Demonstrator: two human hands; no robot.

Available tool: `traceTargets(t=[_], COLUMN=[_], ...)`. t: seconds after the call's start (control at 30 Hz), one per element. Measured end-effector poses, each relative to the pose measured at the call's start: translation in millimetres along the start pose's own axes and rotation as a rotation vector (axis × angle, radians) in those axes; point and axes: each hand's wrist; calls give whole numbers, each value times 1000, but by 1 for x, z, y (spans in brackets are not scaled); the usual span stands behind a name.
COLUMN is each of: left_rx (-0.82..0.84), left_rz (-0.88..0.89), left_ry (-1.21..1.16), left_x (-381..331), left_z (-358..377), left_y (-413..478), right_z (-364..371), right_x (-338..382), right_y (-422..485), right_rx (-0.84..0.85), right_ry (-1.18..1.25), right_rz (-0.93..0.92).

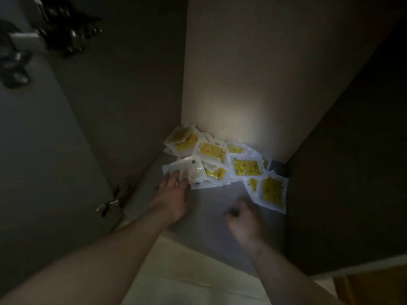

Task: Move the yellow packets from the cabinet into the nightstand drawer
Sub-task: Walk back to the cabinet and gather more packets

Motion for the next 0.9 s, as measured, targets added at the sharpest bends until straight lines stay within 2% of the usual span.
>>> traceTargets(t=[0.1, 0.33, 0.47, 0.67, 0.8, 0.9], left_rx=[10, 111, 64, 23, -7, -30], left_rz=[16, -40, -7, 32, 61, 86], left_ry=[69, 3, 102, 175, 225, 297], left_x=[6, 2, 2, 5, 6, 2], left_z=[13, 31, 29, 33, 40, 47], left_y=[22, 60, 67, 62, 50, 29], right_z=[1, -17, -29, -33, -25, -19], right_x=[-12, -34, -40, -34, -38, -42], right_y=[15, 70, 116, 143, 125, 104], right_rx=[-30, -111, -115, -8, 23, 64], right_ry=[-90, -292, -394, -471, -626, -629], right_rz=[-29, -26, 51, 53, -27, -78])
Point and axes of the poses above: each hand's wrist, its own y-axis towards the middle knuckle, its own z-axis out of the palm, x = y × z, and after that the axes turned 3 degrees about -y, right-handed
